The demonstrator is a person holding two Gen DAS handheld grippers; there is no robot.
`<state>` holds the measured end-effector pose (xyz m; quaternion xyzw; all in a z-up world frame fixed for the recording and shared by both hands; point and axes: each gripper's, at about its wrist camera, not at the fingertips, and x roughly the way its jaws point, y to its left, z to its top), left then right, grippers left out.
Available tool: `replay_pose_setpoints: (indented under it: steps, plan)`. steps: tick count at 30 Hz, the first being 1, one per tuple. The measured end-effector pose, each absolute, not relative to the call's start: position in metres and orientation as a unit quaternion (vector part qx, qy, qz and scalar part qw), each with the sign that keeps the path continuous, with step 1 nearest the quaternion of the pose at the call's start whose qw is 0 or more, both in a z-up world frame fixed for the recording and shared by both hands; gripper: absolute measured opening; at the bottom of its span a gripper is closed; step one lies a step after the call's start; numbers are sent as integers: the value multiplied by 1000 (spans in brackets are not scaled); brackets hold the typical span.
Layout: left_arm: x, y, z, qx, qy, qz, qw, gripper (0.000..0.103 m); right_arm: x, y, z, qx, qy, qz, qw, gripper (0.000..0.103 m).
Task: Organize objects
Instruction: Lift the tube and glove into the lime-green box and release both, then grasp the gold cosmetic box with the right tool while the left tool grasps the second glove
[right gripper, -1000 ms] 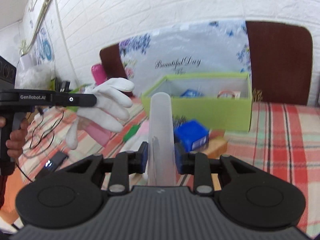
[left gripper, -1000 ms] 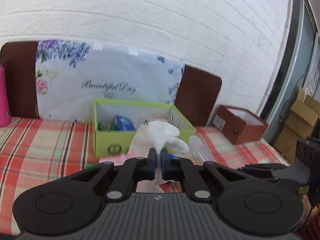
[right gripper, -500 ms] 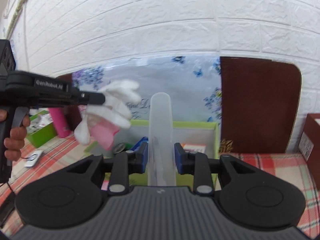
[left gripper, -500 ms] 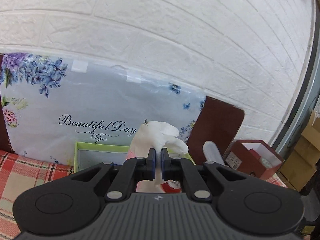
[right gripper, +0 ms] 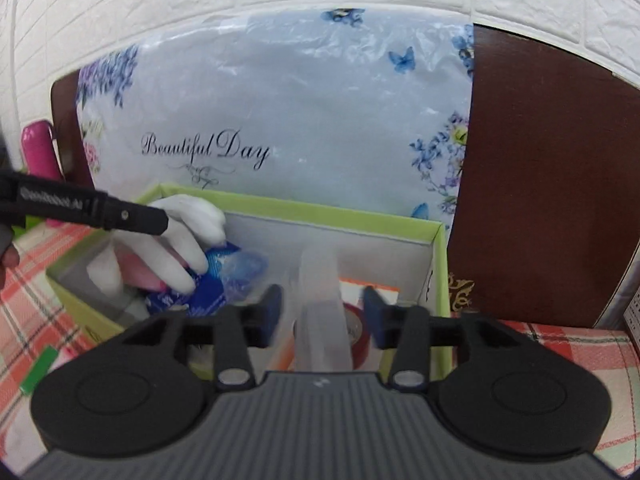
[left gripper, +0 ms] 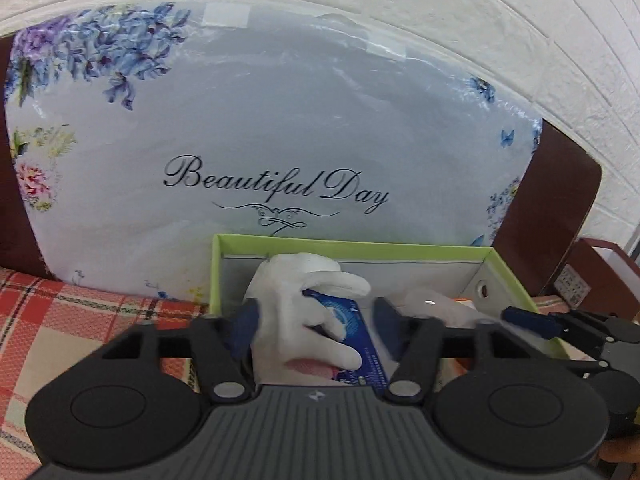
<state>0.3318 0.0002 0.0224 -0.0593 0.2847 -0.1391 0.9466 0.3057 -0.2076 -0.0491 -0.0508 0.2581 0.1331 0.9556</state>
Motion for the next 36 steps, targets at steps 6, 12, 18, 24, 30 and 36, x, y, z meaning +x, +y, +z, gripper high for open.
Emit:
replay_pose_setpoints:
  steps: [6, 12, 18, 24, 30, 36]
  plan:
    - [318, 8, 27, -58, 264, -136, 953, 81, 282, -210, -51, -59, 238, 123, 962, 93]
    - [288, 4, 47, -62, 256, -134, 955, 82, 247, -219, -27, -31, 218, 119, 968, 103]
    - [235, -2, 63, -53, 277, -126, 951, 83, 196, -228, -9, 7, 196, 127, 972, 103]
    - [177, -1, 56, -75, 273, -134, 950, 83, 139, -233, -13, 24, 190, 132, 973, 103]
    - [133, 0, 29, -83, 294, -129, 943, 83, 100, -241, -36, 49, 221, 120, 967, 103]
    - [107, 7, 1, -96, 327, -121, 932, 83, 72, -244, -61, 56, 256, 99, 960, 103]
